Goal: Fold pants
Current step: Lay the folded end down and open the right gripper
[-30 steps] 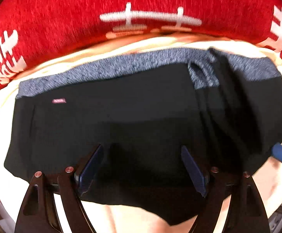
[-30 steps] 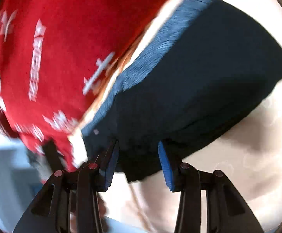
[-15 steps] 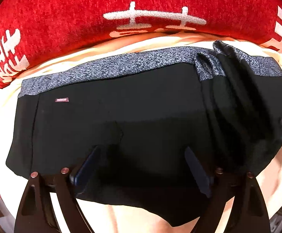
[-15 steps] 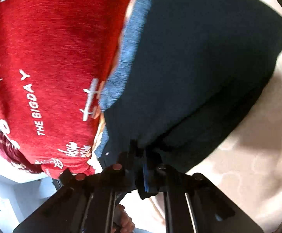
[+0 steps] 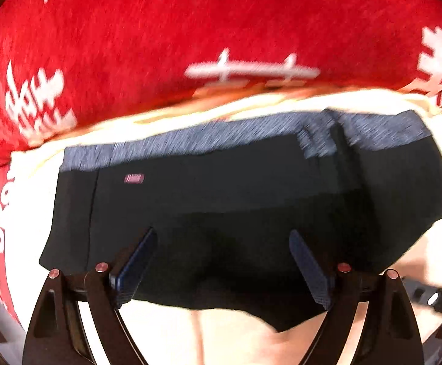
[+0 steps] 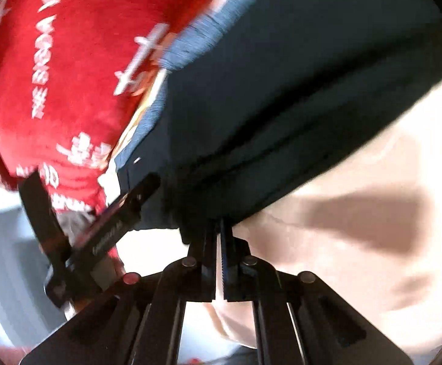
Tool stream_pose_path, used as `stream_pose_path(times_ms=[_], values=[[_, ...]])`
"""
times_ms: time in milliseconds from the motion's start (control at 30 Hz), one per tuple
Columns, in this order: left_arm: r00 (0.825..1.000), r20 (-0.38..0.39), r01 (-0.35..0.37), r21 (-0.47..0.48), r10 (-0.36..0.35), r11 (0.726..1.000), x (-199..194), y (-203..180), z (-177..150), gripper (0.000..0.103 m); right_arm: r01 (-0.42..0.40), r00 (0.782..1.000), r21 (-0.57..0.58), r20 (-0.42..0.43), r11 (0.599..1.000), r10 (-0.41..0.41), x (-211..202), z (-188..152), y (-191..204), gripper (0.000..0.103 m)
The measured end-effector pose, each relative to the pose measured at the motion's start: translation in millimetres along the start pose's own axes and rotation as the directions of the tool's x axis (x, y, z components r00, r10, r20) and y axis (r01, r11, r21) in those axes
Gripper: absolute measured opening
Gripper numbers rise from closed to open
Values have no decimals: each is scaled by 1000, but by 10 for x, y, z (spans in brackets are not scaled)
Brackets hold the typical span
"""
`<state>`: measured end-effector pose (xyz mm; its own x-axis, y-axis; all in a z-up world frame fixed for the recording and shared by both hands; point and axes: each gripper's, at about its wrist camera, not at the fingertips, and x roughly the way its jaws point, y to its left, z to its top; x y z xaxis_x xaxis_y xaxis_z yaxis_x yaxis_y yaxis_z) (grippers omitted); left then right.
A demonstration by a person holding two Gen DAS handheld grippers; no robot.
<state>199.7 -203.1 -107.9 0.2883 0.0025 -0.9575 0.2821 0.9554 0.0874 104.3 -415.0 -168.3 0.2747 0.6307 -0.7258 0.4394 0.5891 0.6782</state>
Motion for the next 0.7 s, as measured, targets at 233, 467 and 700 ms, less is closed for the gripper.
stream_pose_path(times_ms=[233,467,700], values=[[991,67,110,54,-114,992,-197,-603,465,90,242,951,-112,223,964,-213,-930,622,5,52],[987,28,157,67,-159,985,4,-1242,623,90,303,934,-115,230,946,-272,-906,1248,-214,16],[978,-112,175,-20,-176,984,515,-979,275,100,247,960,-58,148,967,-236,-561,1119,-447,15]])
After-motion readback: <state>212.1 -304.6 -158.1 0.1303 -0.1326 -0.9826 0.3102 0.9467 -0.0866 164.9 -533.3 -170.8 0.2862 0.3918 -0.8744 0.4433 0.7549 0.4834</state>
